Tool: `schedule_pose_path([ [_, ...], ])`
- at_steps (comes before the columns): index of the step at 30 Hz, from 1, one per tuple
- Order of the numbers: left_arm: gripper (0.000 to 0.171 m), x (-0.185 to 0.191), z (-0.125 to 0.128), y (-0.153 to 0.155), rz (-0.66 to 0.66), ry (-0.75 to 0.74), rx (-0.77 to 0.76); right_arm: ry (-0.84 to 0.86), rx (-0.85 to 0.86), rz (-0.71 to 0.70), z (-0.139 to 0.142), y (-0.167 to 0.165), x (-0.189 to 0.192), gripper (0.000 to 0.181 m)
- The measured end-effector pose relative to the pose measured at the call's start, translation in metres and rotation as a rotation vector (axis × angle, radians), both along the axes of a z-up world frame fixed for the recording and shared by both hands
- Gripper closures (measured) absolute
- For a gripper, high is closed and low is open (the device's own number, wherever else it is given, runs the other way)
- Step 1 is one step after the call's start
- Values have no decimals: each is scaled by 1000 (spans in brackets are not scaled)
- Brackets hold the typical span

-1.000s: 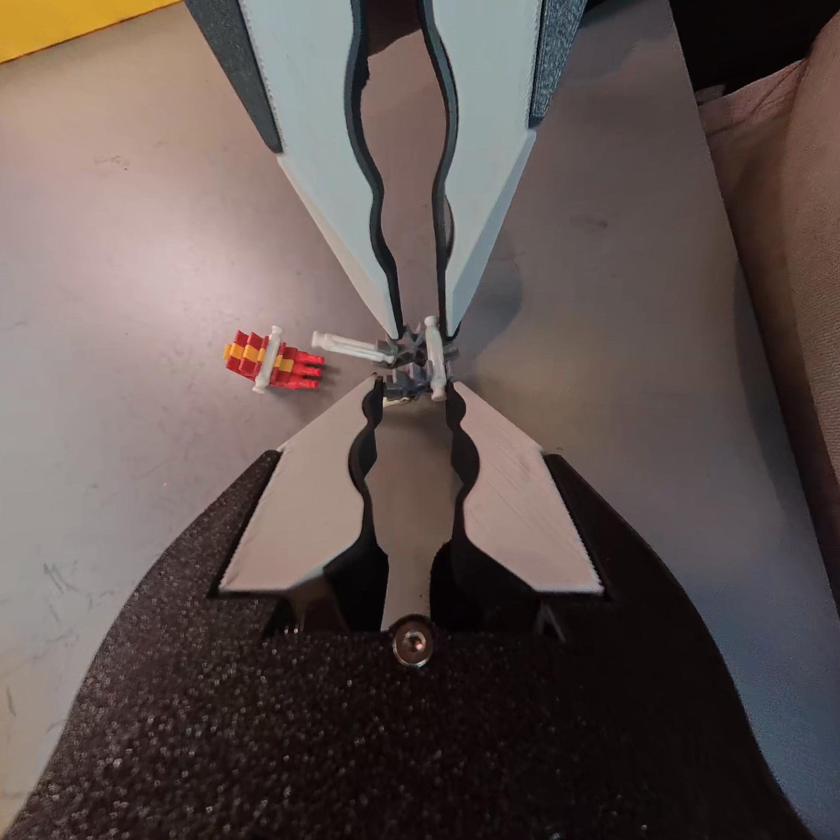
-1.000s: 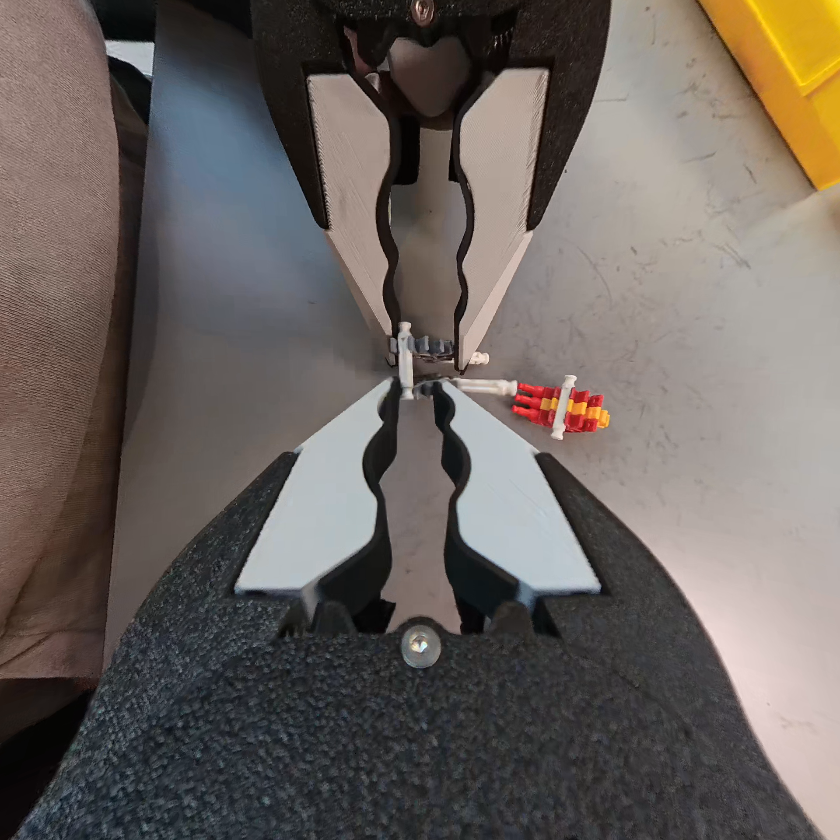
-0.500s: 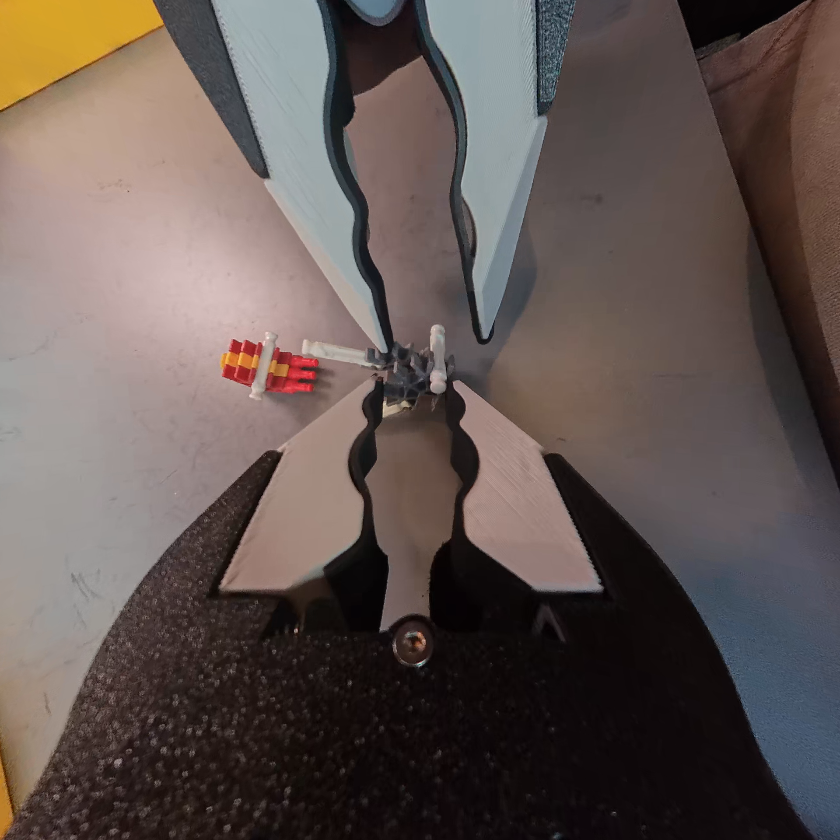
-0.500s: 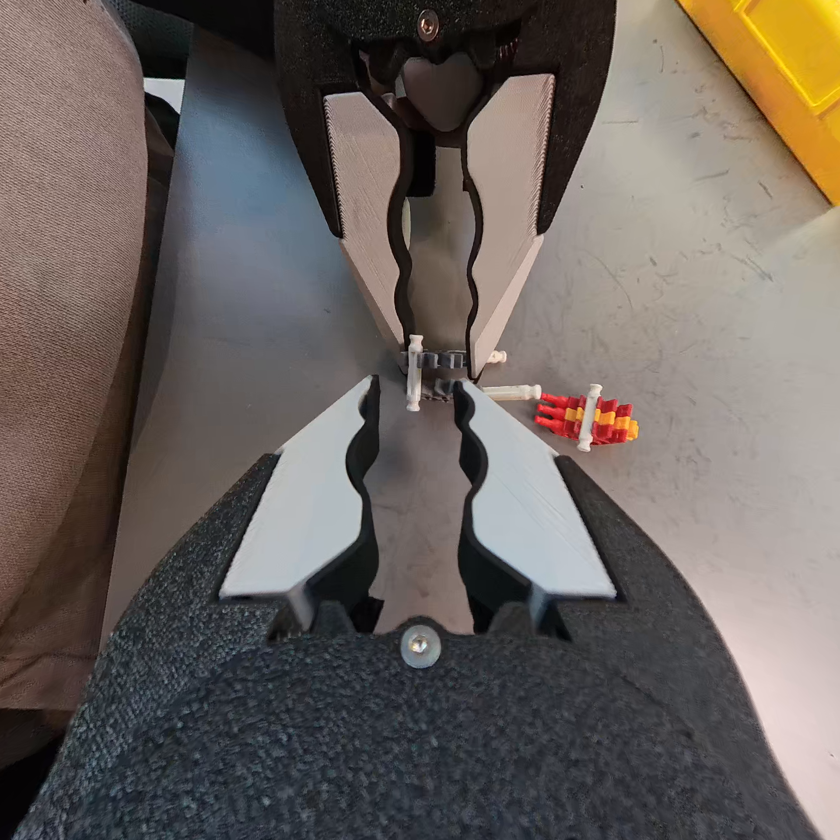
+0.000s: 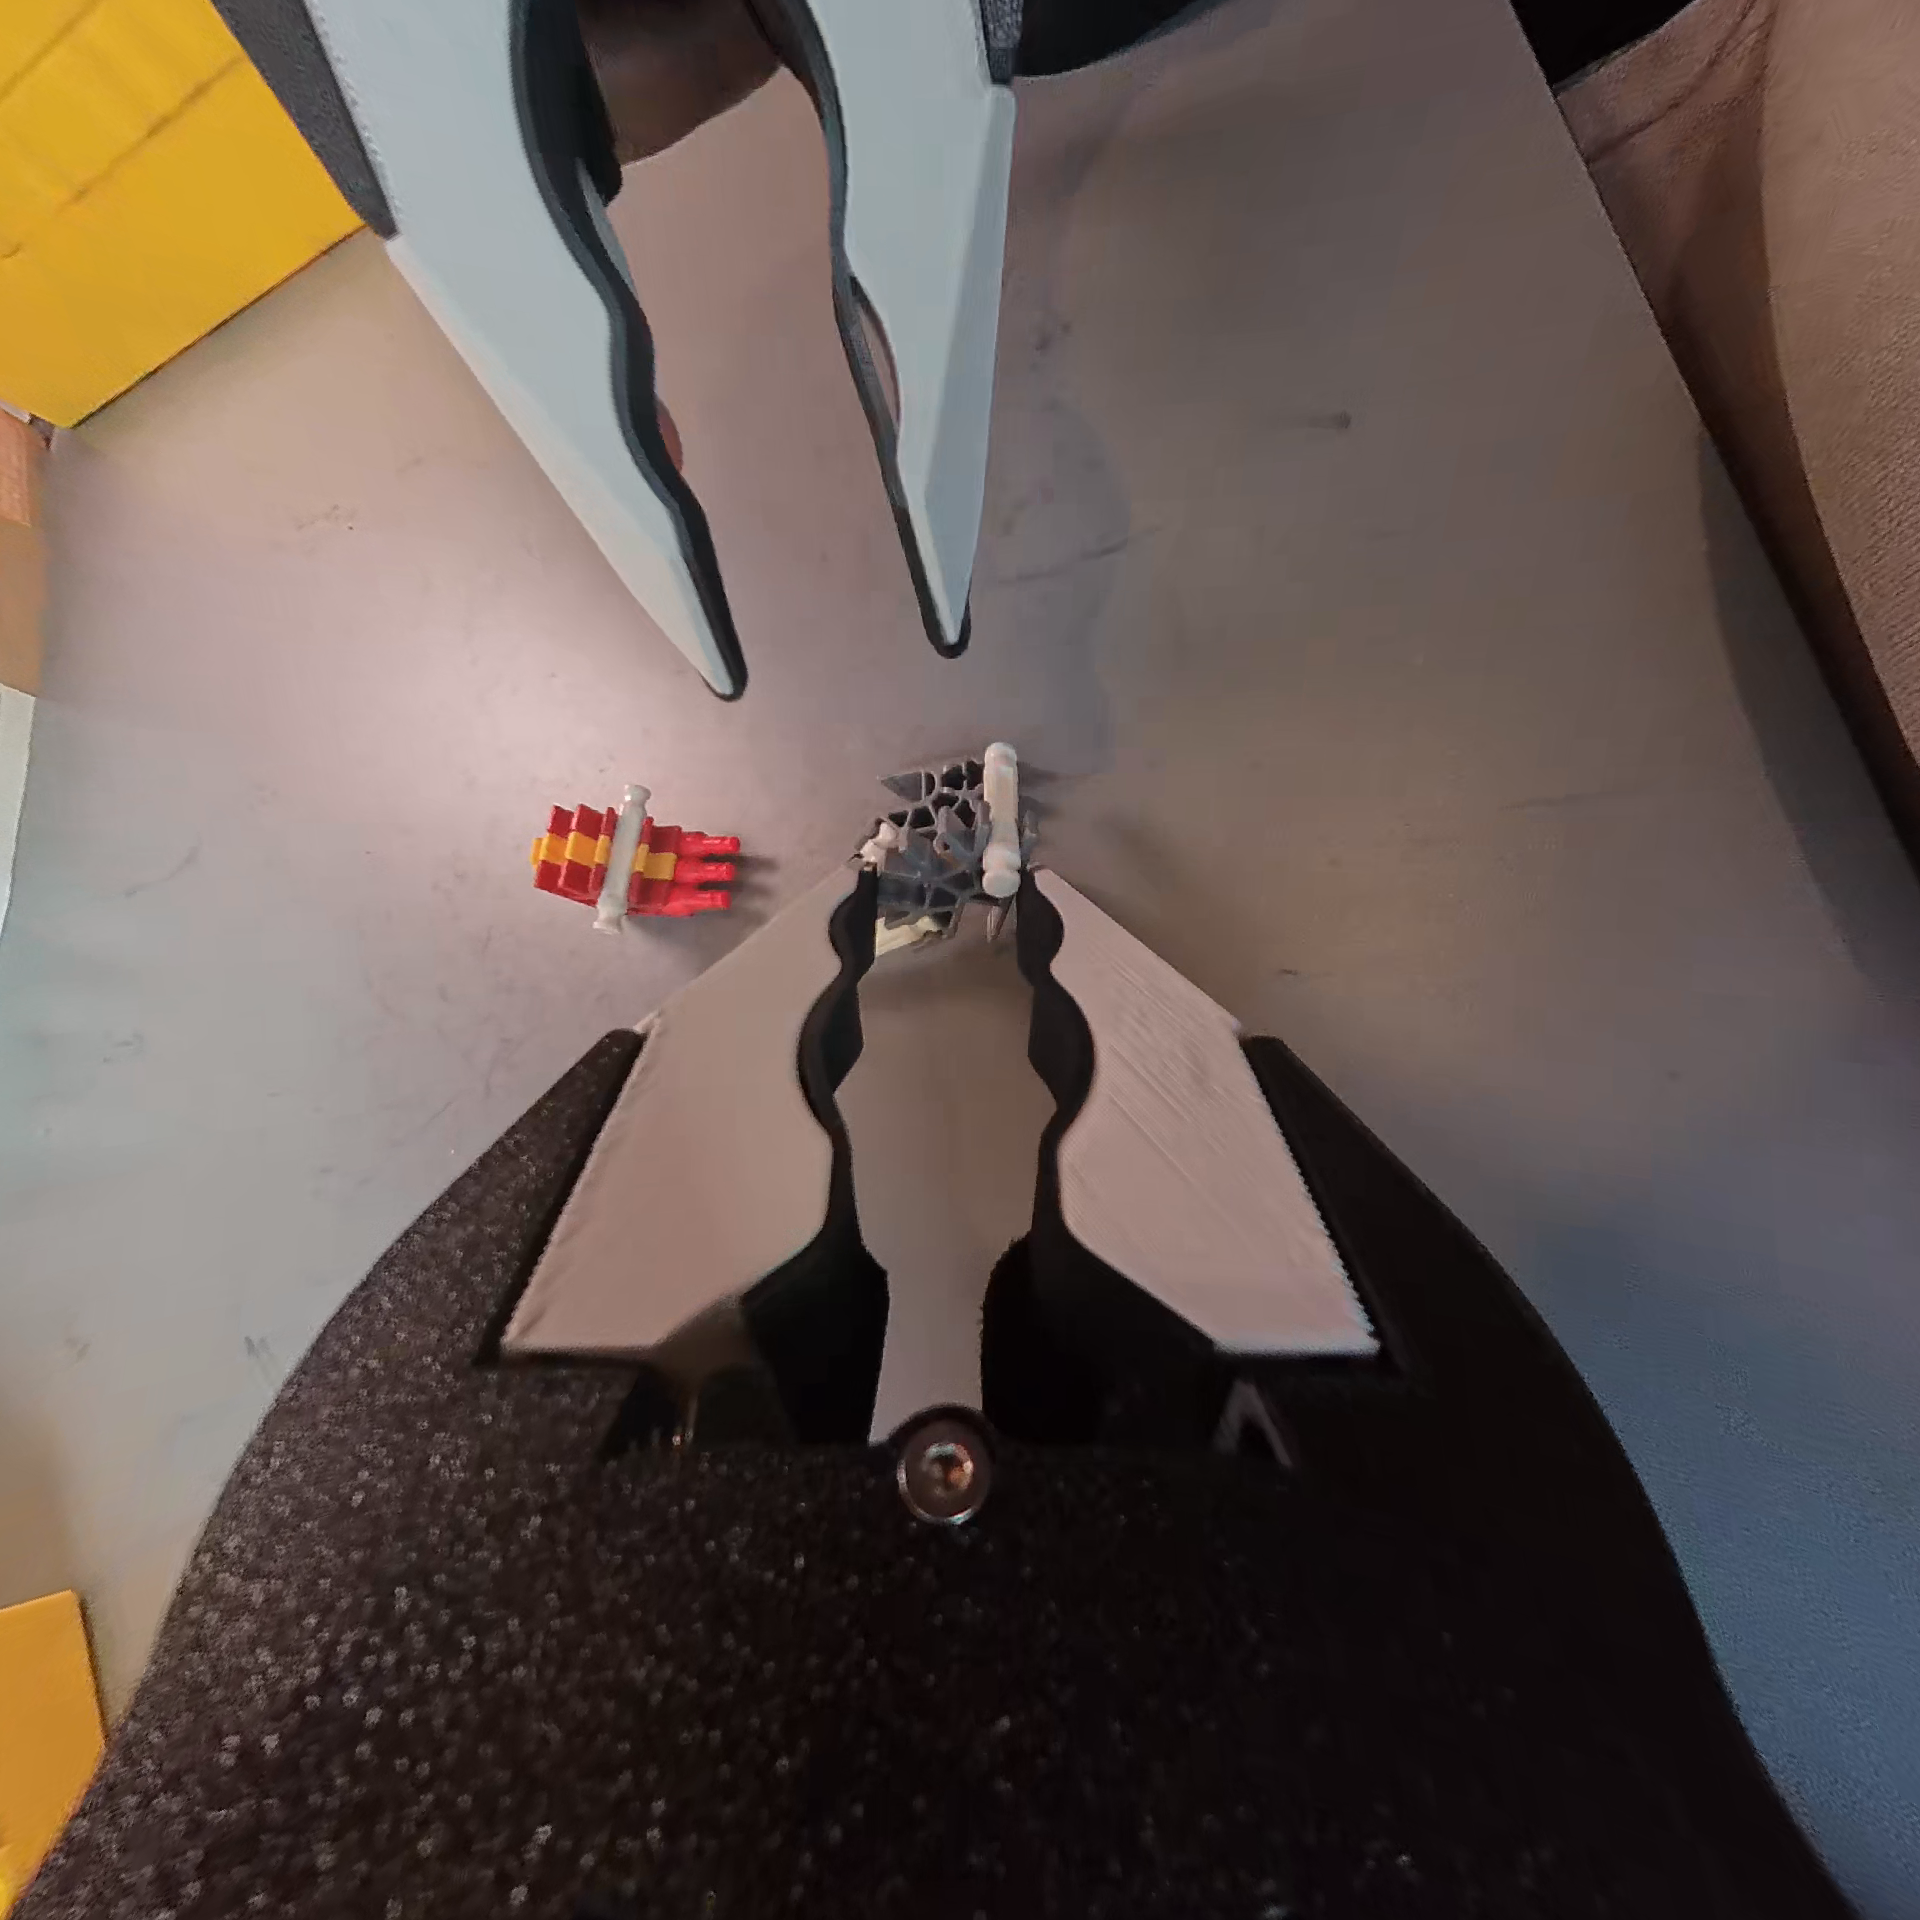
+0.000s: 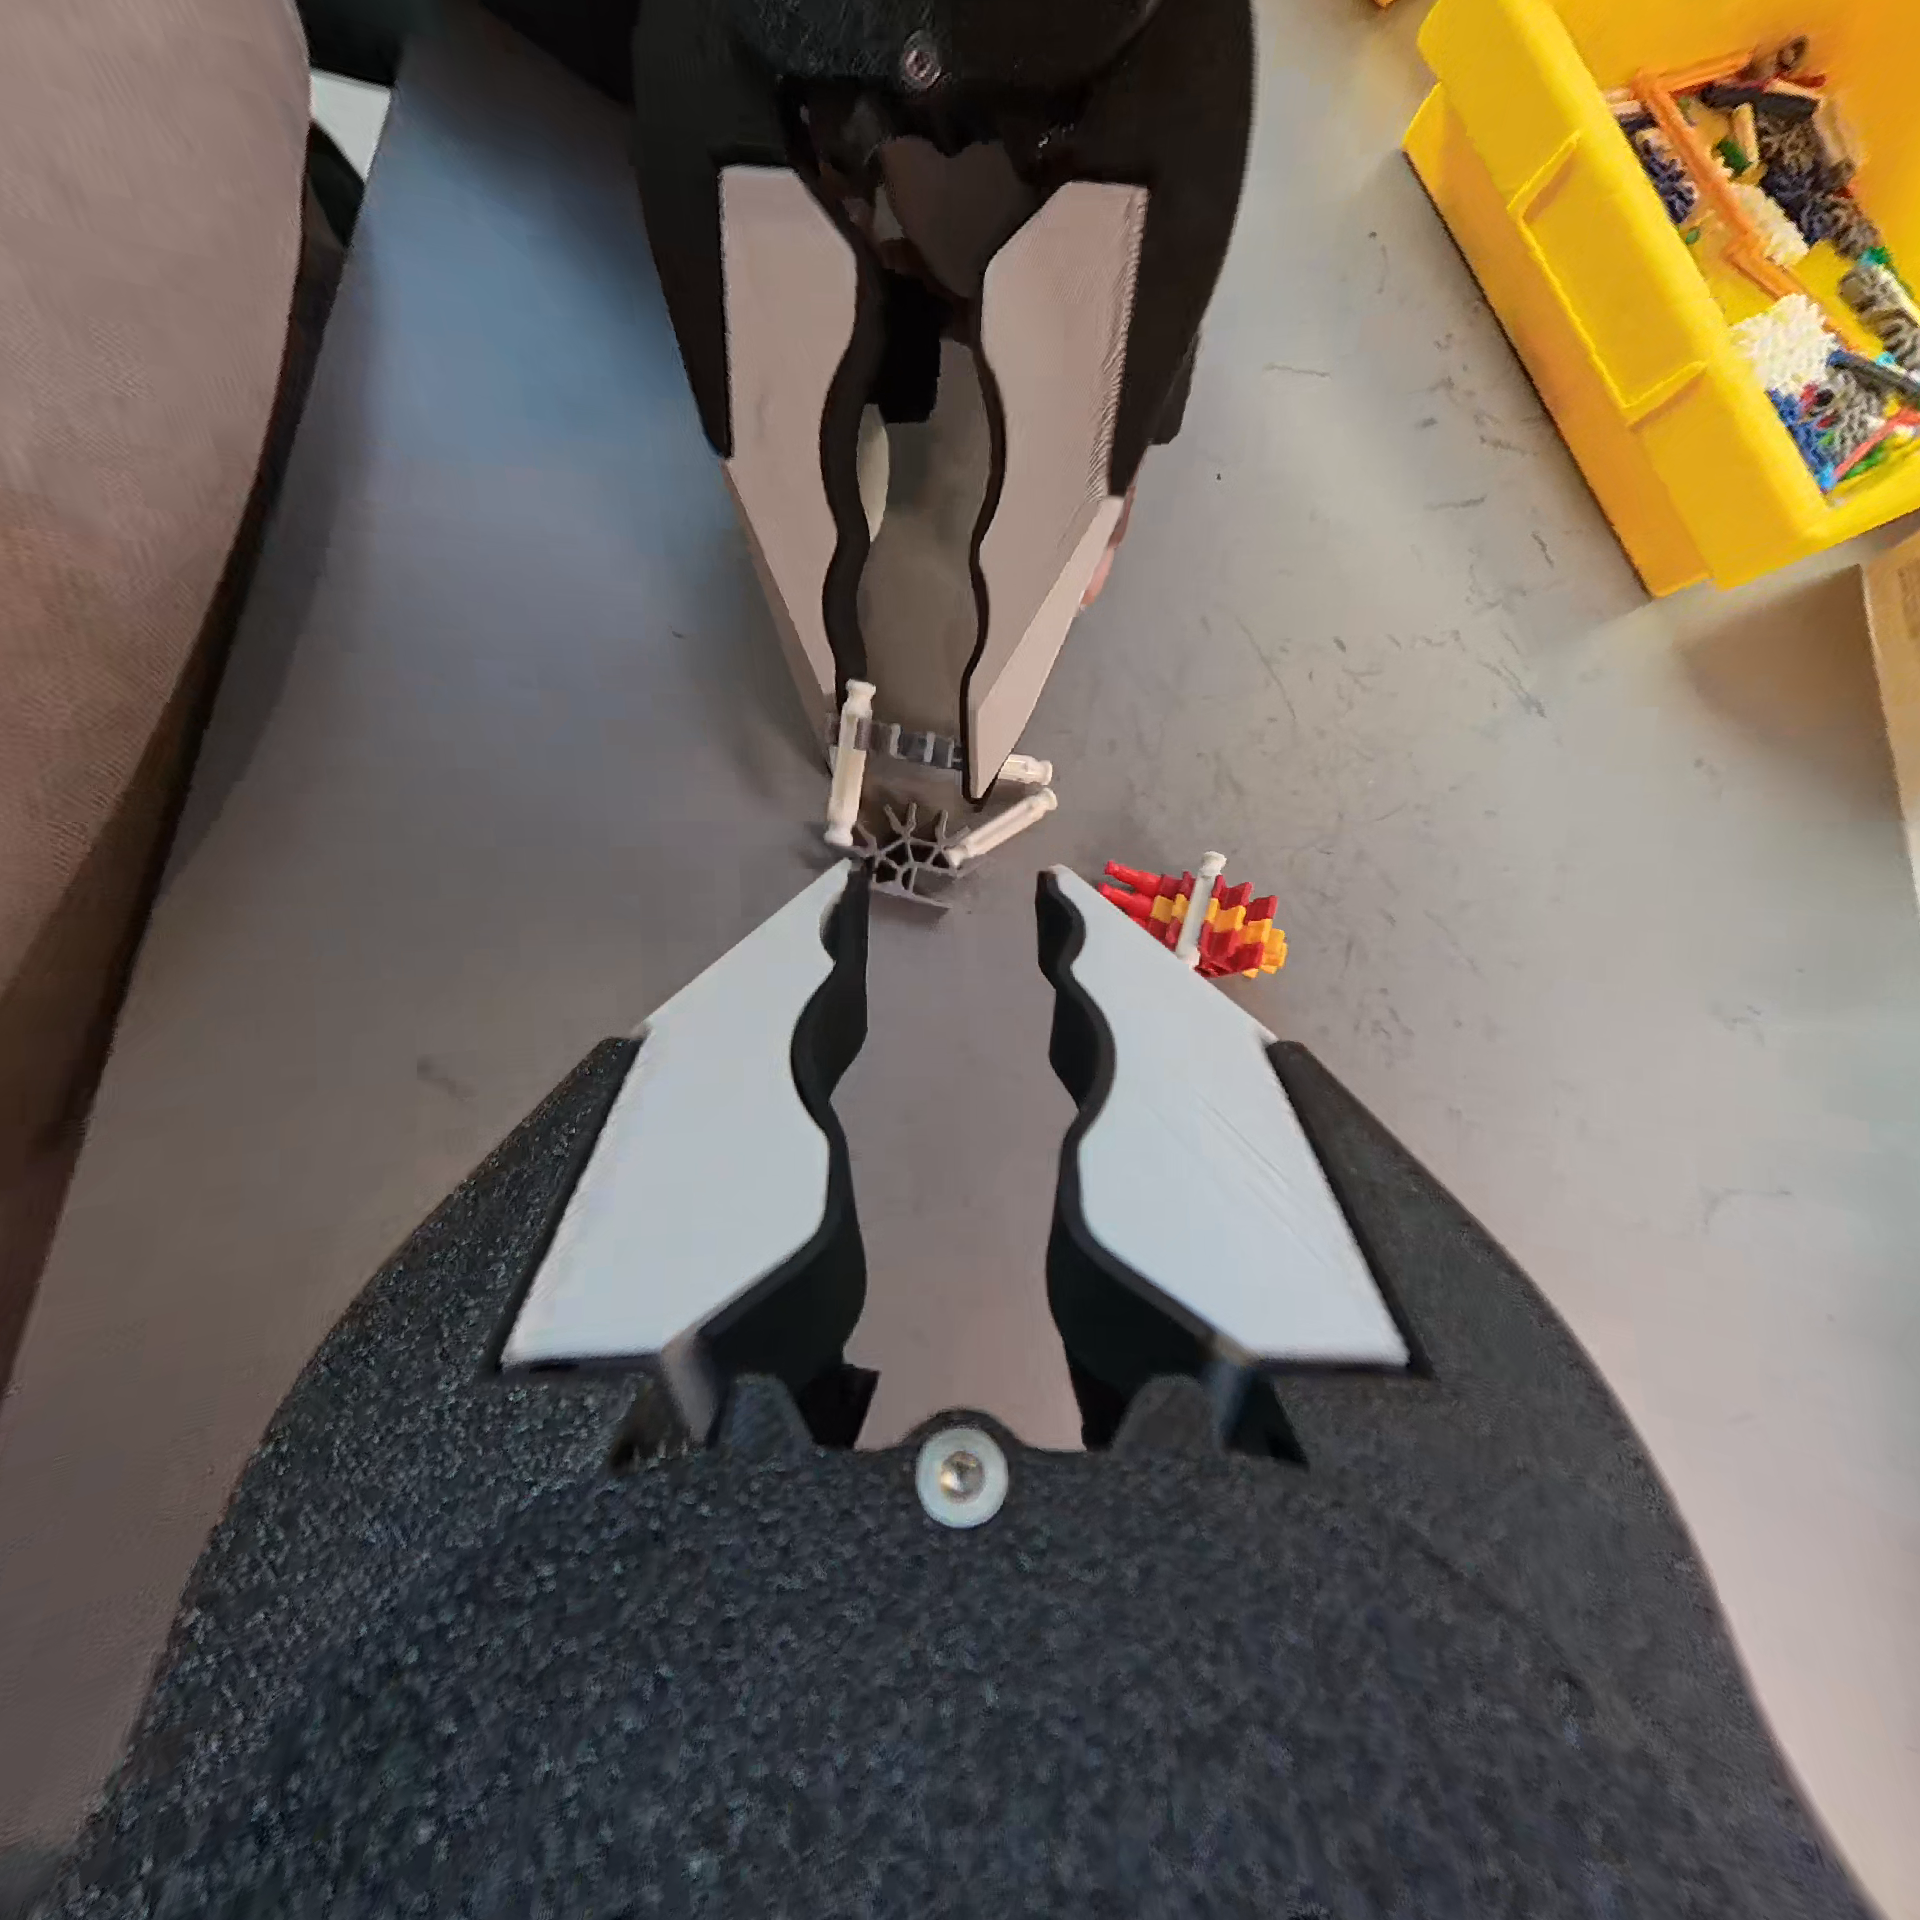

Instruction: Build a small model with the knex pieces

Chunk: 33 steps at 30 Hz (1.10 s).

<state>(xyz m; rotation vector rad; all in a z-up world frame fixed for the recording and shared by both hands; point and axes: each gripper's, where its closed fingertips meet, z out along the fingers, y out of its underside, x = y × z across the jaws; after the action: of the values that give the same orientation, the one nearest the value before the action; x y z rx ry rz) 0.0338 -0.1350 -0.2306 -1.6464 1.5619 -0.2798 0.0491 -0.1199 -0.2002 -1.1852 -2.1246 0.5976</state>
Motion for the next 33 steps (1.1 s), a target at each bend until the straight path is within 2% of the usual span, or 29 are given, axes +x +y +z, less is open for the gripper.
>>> schedule_pose_path([
  [5,145,-2,0,1,-7,-3,3,-108,87,191,-12,-6,5,137],
  [9,145,-9,7,1,-15,-29,4,-220,61,337,-17,-7,4,129],
  [12,145,-18,19,5,21,-95,-17,-298,46,438,-23,-6,-2,128],
  [16,145,-33,31,13,94,-195,-80,-391,108,594,-30,-12,-9,128],
  [18,145,-40,36,18,128,-239,-93,-438,168,653,-36,-9,-10,127],
  [20,145,-43,41,21,147,-284,-110,-461,155,681,-37,-9,-11,132],
  [24,145,-46,45,24,168,-304,-115,-458,23,644,-38,-11,-12,147],
  [26,145,-45,46,22,162,-312,-116,-409,-52,570,-37,-9,-16,156],
  [29,145,-40,49,19,149,-327,-118,-299,-171,418,-34,-7,-19,157],
  [31,145,-37,49,18,142,-327,-116,-174,-300,295,-18,-8,-24,157],
  [33,145,-33,53,18,135,-356,-115,16,-463,162,11,-5,-31,157],
])
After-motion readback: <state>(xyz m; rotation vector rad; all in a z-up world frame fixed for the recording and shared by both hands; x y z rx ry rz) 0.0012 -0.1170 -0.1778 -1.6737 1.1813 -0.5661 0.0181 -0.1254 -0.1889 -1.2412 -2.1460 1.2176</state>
